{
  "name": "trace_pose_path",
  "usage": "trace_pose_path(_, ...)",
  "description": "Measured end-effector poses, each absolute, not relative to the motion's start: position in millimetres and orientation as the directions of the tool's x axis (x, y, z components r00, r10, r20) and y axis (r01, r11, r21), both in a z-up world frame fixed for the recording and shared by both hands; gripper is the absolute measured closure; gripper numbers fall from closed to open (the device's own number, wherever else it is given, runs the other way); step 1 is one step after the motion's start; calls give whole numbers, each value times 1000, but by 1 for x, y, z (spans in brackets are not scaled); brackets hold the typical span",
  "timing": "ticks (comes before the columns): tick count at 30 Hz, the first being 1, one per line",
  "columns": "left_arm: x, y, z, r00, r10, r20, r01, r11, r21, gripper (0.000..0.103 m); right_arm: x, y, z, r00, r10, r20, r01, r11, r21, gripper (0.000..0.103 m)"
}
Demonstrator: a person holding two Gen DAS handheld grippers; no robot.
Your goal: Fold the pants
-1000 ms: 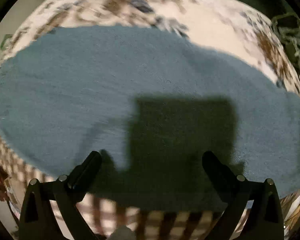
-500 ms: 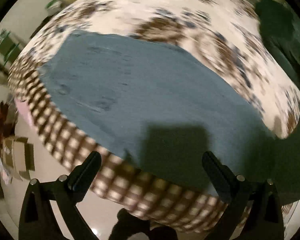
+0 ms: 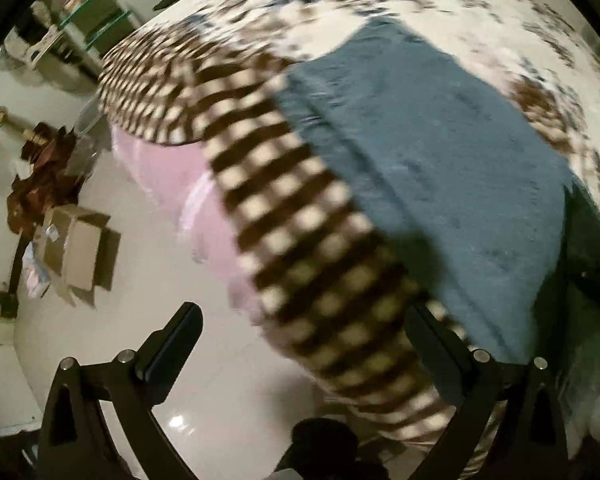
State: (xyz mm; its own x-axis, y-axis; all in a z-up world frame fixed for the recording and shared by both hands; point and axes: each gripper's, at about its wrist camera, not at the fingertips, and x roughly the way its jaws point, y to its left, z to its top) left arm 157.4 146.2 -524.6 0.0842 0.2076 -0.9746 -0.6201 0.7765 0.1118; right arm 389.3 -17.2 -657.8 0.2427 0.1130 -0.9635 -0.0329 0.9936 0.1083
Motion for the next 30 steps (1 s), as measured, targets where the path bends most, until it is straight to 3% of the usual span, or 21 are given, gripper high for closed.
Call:
trace_pose_path(3,151,159,-526,72,219,-973,-622,772,128,0,386,-2,-672,233,37,-972,-23,999,32,95)
trace_pose_path(6,149,164,-526,70,223,-972,-617,775,133,0,384,8,-672,196,12,-980,-50,999,3,84)
trace_pose_path(7,149,164,-527,70,221,-973,-619,774,131,0,383,11,-669,177,33,-984,-67,998,22,75)
trace_pose_path(8,149,164,-527,72,215,-974,-621,774,125,0,382,13,-665,150,85,-985,-87,994,73,62)
trace_pose_path(9,148,165,-527,72,208,-975,-623,773,119,0,379,17,-658,114,168,-979,-123,980,154,58)
trace_pose_path(11,149,166,-527,69,193,-979,-630,769,108,0,373,16,-647,26,375,-926,-163,916,367,55)
trace_pose_path(14,153,165,-520,84,165,-983,-640,765,74,0,369,-26,-623,61,460,-886,-75,887,455,52)
trace_pose_path(21,222,120,-506,223,42,-974,-574,814,-96,0,379,-134,-629,110,245,-963,106,961,256,42)
trace_pose_path(25,284,70,-545,160,-69,-985,-415,900,-131,2,382,-180,-642,95,191,-977,190,960,206,42)
trace_pose_path(26,295,57,-561,125,-94,-988,-372,919,-135,17,380,-188,-646,84,173,-981,206,961,187,42)
trace_pose_path(27,302,49,-573,97,-104,-990,-341,931,-131,39,378,-195,-650,75,166,-983,220,959,179,42)
trace_pose_path(28,305,41,-581,79,-83,-993,-308,946,-103,46,377,-199,-654,65,168,-984,229,957,179,42)
trace_pose_path(29,306,35,-580,107,-82,-991,-274,956,-109,73,378,-201,-657,53,164,-985,236,956,172,42)
trace_pose_path(30,304,32,-577,123,-76,-990,-253,962,-105,84,377,-204,-660,41,158,-987,243,956,163,42)
